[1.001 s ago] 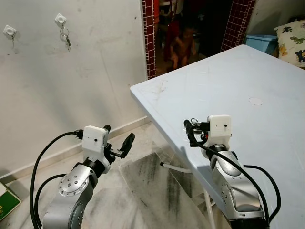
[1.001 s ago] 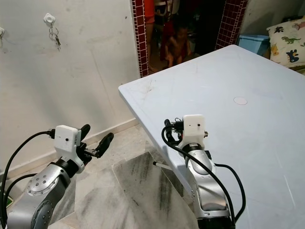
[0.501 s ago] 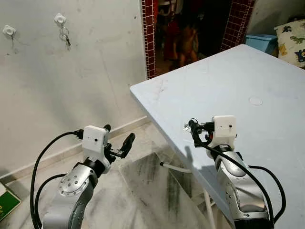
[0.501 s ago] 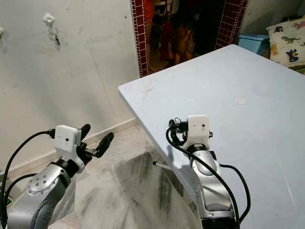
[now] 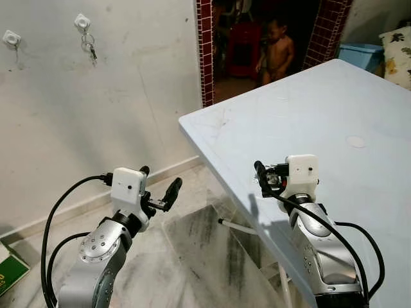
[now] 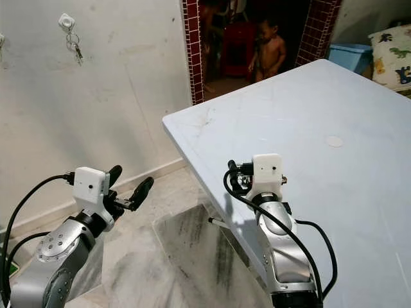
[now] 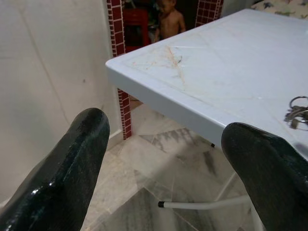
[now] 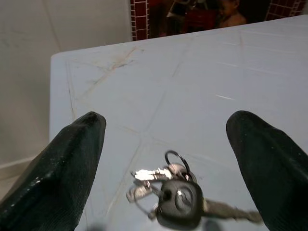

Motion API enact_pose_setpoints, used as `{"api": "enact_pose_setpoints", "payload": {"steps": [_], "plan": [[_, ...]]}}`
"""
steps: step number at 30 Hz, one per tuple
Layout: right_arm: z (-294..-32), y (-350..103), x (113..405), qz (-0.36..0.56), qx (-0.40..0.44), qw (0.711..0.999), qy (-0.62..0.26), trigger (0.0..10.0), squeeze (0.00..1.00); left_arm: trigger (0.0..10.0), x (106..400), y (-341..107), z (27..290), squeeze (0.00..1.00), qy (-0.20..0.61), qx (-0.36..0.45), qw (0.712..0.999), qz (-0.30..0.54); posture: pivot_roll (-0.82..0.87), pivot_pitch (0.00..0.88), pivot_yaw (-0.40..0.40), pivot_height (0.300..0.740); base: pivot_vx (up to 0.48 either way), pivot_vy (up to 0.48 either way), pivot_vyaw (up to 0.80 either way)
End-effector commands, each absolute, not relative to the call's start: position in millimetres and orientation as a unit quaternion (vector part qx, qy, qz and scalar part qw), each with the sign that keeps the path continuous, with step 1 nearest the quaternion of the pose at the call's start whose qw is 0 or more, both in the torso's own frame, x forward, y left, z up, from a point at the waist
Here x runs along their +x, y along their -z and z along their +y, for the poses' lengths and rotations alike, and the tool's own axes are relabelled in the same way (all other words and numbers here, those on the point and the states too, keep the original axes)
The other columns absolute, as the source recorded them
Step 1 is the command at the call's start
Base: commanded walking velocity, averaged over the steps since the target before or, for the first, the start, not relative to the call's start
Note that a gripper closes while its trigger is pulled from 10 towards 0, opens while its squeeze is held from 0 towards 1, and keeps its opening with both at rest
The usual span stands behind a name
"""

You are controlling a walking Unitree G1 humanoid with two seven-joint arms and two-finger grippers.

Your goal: Hang keys on a hook

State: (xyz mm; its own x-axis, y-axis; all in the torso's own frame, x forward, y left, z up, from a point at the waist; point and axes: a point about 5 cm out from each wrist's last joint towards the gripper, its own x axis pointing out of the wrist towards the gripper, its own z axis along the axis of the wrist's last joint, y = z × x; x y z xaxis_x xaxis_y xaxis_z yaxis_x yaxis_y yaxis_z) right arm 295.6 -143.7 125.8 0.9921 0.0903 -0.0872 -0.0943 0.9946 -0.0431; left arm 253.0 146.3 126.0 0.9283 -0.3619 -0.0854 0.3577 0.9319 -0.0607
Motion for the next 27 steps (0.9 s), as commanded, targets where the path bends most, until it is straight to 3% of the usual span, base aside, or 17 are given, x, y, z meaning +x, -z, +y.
{"api": "enact_pose_setpoints", "payload": {"steps": [1, 20, 27], "plan": [[-144.8, -127.2, 297.0, 0.040, -0.026, 0.998, -0.046, 10.0, 0.00, 10.0, 254.0, -126.5, 146.7, 0.00, 0.181, -0.015, 0.982, 0.046, 0.03, 0.000, 0.074, 0.740, 0.255, 0.000, 0.00], [-145.8, -126.3, 298.6, 0.044, -0.030, 0.997, -0.048, 10.0, 0.00, 10.0, 255.3, -123.2, 148.3, 0.00, 0.172, -0.013, 0.983, 0.056, 0.03, 0.000, 0.072, 0.740, 0.013, 0.000, 0.00], [-141.5, -111.8, 296.1, 0.107, -0.064, 0.988, -0.086, 10.0, 0.00, 10.0, 244.7, -112.1, 138.6, 0.00, 0.225, -0.036, 0.968, 0.103, 0.03, 0.000, 0.071, 0.740, 0.000, 0.000, 0.00]]}}
